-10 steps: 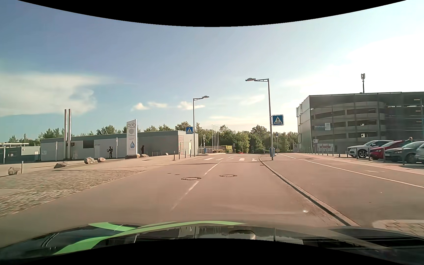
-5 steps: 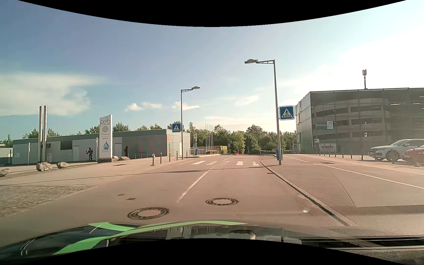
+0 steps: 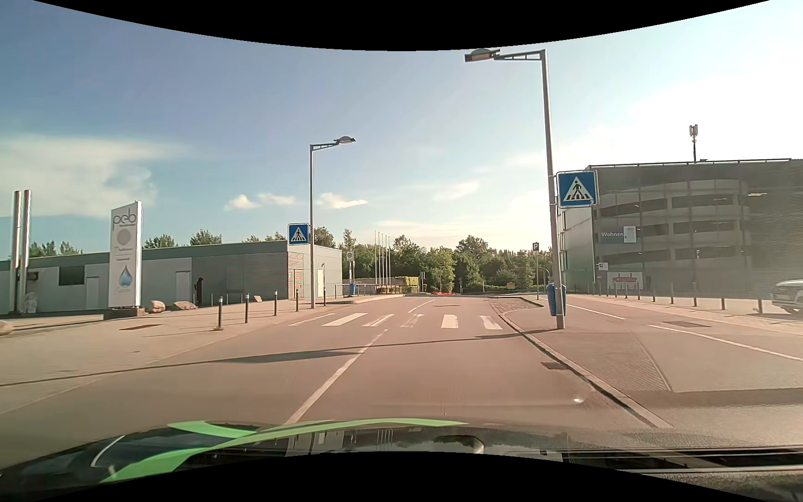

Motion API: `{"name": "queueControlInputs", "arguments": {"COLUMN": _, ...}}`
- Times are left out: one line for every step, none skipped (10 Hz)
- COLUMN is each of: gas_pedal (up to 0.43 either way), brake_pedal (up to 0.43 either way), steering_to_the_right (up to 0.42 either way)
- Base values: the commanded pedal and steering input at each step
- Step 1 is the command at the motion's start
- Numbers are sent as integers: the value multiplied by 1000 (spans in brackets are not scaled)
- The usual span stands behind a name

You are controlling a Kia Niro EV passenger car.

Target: Follow the waypoints while adhering to traffic rules and regulations

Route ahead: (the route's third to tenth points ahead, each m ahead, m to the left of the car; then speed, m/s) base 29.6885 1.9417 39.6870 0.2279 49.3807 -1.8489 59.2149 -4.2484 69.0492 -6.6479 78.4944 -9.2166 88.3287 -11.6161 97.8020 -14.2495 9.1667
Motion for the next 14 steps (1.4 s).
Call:
{"name": "queueControlInputs", "arguments": {"gas_pedal": 157, "brake_pedal": 0, "steering_to_the_right": 27}}
{"name": "queueControlInputs", "arguments": {"gas_pedal": 157, "brake_pedal": 0, "steering_to_the_right": 27}}
{"name": "queueControlInputs", "arguments": {"gas_pedal": 157, "brake_pedal": 0, "steering_to_the_right": 27}}
{"name": "queueControlInputs", "arguments": {"gas_pedal": 157, "brake_pedal": 0, "steering_to_the_right": 27}}
{"name": "queueControlInputs", "arguments": {"gas_pedal": 157, "brake_pedal": 0, "steering_to_the_right": 27}}
{"name": "queueControlInputs", "arguments": {"gas_pedal": 157, "brake_pedal": 0, "steering_to_the_right": 26}}
{"name": "queueControlInputs", "arguments": {"gas_pedal": 157, "brake_pedal": 0, "steering_to_the_right": 25}}
{"name": "queueControlInputs", "arguments": {"gas_pedal": 157, "brake_pedal": 0, "steering_to_the_right": 25}}
{"name": "queueControlInputs", "arguments": {"gas_pedal": 157, "brake_pedal": 0, "steering_to_the_right": 25}}
{"name": "queueControlInputs", "arguments": {"gas_pedal": 150, "brake_pedal": 0, "steering_to_the_right": 24}}
{"name": "queueControlInputs", "arguments": {"gas_pedal": 138, "brake_pedal": 0, "steering_to_the_right": 22}}
{"name": "queueControlInputs", "arguments": {"gas_pedal": 130, "brake_pedal": 0, "steering_to_the_right": 20}}
{"name": "queueControlInputs", "arguments": {"gas_pedal": 130, "brake_pedal": 0, "steering_to_the_right": 19}}
{"name": "queueControlInputs", "arguments": {"gas_pedal": 130, "brake_pedal": 0, "steering_to_the_right": 17}}
